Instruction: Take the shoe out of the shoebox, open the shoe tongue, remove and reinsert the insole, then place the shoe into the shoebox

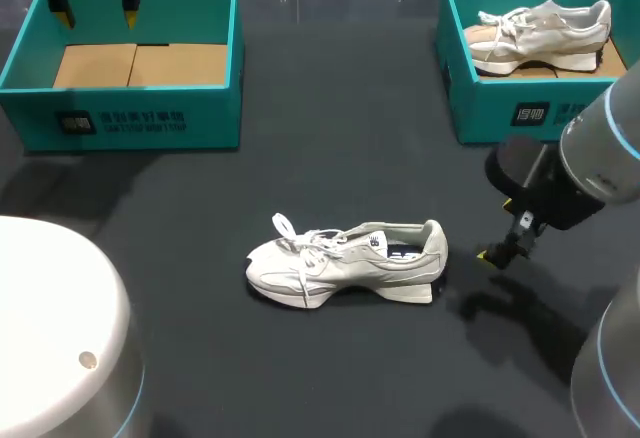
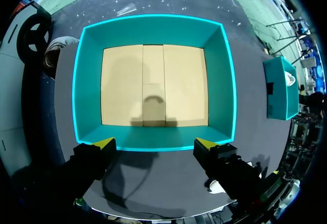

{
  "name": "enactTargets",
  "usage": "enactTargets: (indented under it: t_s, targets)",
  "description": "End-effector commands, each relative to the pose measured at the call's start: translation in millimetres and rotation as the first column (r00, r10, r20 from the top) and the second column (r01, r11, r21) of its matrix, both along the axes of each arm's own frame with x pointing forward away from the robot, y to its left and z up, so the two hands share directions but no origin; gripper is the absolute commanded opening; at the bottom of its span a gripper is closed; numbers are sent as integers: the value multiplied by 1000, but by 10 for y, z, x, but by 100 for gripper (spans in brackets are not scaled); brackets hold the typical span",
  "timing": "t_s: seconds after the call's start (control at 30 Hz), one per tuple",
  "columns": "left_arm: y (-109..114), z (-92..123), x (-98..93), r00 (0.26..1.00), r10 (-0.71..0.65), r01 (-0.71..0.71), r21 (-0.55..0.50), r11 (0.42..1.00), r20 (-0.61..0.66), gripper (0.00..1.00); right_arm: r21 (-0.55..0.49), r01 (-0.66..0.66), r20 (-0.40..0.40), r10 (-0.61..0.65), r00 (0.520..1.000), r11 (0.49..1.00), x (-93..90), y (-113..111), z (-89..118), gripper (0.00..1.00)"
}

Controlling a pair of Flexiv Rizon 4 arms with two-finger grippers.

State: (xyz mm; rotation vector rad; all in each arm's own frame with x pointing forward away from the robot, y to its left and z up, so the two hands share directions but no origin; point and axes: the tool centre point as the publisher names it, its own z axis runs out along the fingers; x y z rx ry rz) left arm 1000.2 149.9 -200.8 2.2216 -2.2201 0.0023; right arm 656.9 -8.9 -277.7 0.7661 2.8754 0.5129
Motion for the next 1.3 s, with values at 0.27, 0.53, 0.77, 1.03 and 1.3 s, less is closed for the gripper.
enactTargets:
  t_s: [0.27,0.53,0.77,1.03,1.3]
  targets:
    - [0,5,-1,1000,0,0,1,1000,0,100,623,-463,440,206,874,631,-30,-139,-178,100]
    - [0,5,-1,1000,0,0,1,1000,0,100,691,-538,495,226,839,483,48,-235,-394,100]
    - [0,5,-1,1000,0,0,1,1000,0,100,701,-573,522,243,818,425,43,-258,-512,100]
    - [0,5,-1,1000,0,0,1,1000,0,100,727,-539,489,230,842,425,111,-283,-622,100]
    - [0,5,-1,1000,0,0,1,1000,0,100,756,-442,414,170,894,484,215,-305,-946,100]
